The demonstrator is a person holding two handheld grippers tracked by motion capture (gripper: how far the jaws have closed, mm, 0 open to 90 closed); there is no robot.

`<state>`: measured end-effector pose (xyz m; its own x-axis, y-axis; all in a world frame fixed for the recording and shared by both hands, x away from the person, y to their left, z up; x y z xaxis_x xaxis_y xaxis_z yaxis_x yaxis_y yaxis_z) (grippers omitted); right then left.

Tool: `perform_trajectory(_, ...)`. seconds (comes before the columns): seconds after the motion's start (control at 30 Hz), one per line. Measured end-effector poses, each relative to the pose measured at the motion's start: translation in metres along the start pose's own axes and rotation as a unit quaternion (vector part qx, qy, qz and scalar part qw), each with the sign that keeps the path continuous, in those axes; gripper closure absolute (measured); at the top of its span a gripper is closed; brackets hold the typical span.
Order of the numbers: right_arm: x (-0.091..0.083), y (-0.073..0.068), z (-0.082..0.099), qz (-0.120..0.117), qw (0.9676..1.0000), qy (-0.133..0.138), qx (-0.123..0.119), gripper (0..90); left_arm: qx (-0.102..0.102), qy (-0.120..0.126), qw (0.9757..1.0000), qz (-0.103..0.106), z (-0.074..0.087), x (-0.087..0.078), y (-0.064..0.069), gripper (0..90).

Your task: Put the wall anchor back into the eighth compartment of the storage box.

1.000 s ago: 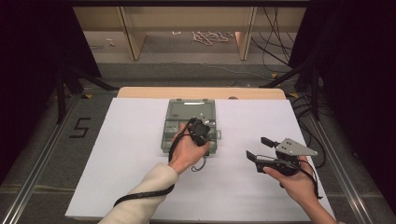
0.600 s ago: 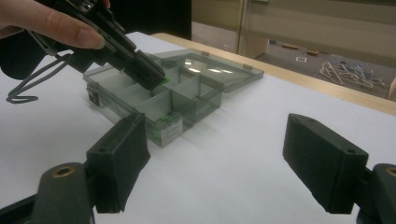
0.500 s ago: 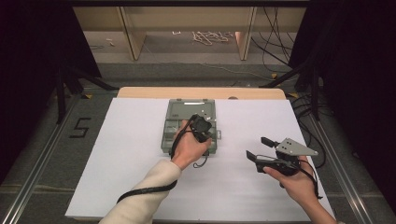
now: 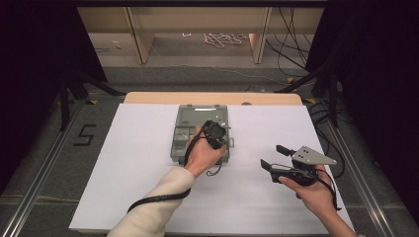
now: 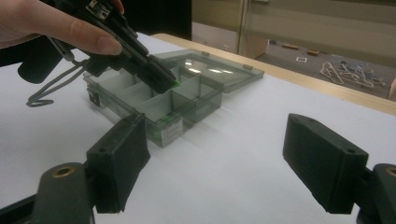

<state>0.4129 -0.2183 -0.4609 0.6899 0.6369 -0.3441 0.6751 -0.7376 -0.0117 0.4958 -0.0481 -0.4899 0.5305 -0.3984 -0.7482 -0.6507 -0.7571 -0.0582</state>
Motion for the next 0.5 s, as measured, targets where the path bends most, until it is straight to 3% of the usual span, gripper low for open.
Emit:
perform_trajectory(0.1,0.0003,-0.0003,-0.0001,0.000,1.0000,0.001,0.001,22.7,-0.002,0.005,1.0000,-0.002,-0.0010,0.0036,0.0004,85.0)
perform_trajectory(0.3,0.0000,0.0000,0.0001,0.000,1.0000,0.000,0.000,22.7,0.002,-0.009,1.0000,-0.002,-0.0005,0.0065,0.0009,85.0)
perform_trajectory(0.43,0.0000,0.0001,0.0000,0.000,1.0000,0.000,0.001,22.7,0.000,0.002,1.0000,-0.007,-0.0022,0.0093,0.0004,84.9)
perform_trajectory(0.5,0.0000,0.0002,-0.0002,0.000,1.0000,0.001,0.000,22.7,0.004,-0.009,0.9999,-0.003,-0.0009,0.0089,-0.0001,84.9)
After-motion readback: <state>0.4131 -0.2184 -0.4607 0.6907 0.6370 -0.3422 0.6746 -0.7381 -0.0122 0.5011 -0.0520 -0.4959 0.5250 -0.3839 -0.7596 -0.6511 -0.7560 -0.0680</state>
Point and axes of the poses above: each handheld gripper's, and its own axes: x roughly forward along the jaws, z roughly out of its underside, y roughly to its right, the point moved 9 cm from there along x, roughly forward along the jaws, and after that the axes turned 2 degrees about -z, right-handed, at the moved point
